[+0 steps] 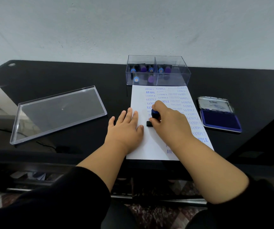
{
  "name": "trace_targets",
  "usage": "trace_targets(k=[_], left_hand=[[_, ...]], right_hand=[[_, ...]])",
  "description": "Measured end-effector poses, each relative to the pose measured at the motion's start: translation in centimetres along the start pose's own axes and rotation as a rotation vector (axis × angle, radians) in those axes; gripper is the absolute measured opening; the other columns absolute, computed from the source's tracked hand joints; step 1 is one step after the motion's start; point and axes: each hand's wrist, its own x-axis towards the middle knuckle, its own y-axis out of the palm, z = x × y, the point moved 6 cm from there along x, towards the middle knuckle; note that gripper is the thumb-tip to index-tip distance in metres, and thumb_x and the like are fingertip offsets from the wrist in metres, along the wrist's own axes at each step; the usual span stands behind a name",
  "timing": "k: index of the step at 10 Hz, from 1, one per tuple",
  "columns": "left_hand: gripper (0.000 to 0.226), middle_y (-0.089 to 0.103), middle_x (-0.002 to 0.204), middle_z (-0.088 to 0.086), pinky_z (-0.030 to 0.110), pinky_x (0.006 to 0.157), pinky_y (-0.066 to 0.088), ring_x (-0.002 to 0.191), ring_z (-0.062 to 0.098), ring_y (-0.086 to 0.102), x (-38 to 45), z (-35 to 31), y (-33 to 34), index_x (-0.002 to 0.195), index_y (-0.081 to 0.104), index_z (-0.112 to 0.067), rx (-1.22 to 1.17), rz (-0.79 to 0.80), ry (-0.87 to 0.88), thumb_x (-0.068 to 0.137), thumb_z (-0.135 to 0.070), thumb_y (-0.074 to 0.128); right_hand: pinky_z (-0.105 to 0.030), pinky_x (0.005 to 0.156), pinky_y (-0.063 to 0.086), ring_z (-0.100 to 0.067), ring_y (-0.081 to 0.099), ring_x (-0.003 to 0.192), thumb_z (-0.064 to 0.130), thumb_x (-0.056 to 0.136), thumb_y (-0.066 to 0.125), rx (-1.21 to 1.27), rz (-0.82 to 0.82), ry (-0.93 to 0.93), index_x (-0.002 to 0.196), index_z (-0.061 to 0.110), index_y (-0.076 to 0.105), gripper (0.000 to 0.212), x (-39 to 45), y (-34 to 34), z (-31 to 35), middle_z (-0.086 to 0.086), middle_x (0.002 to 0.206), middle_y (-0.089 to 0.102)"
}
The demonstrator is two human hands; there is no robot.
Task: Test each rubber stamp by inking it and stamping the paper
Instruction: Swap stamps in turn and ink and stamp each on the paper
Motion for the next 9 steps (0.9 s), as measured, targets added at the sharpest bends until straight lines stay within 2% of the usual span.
trace_targets(k=[1, 2, 3, 5, 7, 9], left_hand=[[0.056, -0.012, 0.159, -0.005, 0.041, 0.116, -0.007, 0.146, 0.013, -0.010, -0.01, 0.00, -0.02, 0.153, -0.002, -0.024, 0.003, 0.001, 0.001, 0.102, -0.041, 0.014], [0.056, -0.012, 0.159, -0.005, 0.041, 0.116, -0.007, 0.146, 0.012, -0.010, 0.00, 0.01, -0.03, 0.153, -0.002, -0.024, -0.002, 0.003, 0.001, 0.102, -0.041, 0.014], [0.056, -0.012, 0.159, -0.005, 0.041, 0.116, -0.007, 0.146, 0.012, -0.010, -0.01, -0.01, -0.03, 0.153, -0.001, -0.024, -0.004, 0.002, -0.001, 0.102, -0.041, 0.014], [0.056, -0.011, 0.159, -0.005, 0.041, 0.116, -0.007, 0.146, 0.012, -0.010, 0.00, 0.02, 0.00, 0.153, -0.002, -0.024, 0.000, 0.001, -0.003, 0.102, -0.041, 0.014], [0.056, -0.011, 0.159, -0.005, 0.041, 0.117, -0.007, 0.146, 0.012, -0.010, -0.04, -0.01, -0.09, 0.153, -0.001, -0.024, -0.008, 0.001, -0.002, 0.102, -0.041, 0.014], [0.056, -0.011, 0.159, -0.006, 0.040, 0.117, -0.006, 0.146, 0.011, -0.009, -0.06, 0.09, -0.05, 0.153, 0.000, -0.025, -0.008, 0.004, -0.008, 0.102, -0.041, 0.015]], right_hand=[[-0.029, 0.062, 0.031, -0.020, 0.041, 0.072, 0.022, 0.092, 0.051, -0.038, 0.016, -0.003, 0.104, 0.018, 0.045, 0.014, 0.38, -0.11, 0.17, 0.012, 0.077, 0.043], [-0.031, 0.061, 0.034, -0.023, 0.042, 0.071, 0.022, 0.093, 0.049, -0.061, 0.006, -0.013, 0.098, 0.020, 0.040, 0.011, 0.15, 0.14, 0.23, 0.010, 0.077, 0.043], [-0.033, 0.061, 0.038, -0.026, 0.044, 0.072, 0.024, 0.094, 0.048, -0.064, -0.008, -0.029, 0.095, 0.021, 0.037, 0.011, -0.36, 0.41, 0.19, 0.004, 0.081, 0.049], [-0.035, 0.068, 0.045, -0.026, 0.053, 0.079, 0.025, 0.093, 0.049, -0.032, -0.022, -0.021, 0.105, 0.018, 0.044, 0.014, -0.25, 0.29, 0.03, 0.000, 0.092, 0.061], [-0.034, 0.067, 0.044, -0.026, 0.053, 0.079, 0.025, 0.094, 0.049, -0.006, -0.020, -0.001, 0.106, 0.019, 0.045, 0.014, -0.41, 0.21, -0.04, 0.002, 0.095, 0.062], [-0.034, 0.071, 0.045, -0.026, 0.059, 0.089, 0.026, 0.092, 0.054, 0.106, -0.068, 0.064, 0.109, 0.022, 0.048, 0.018, -0.60, -0.24, -0.59, 0.003, 0.102, 0.065]])
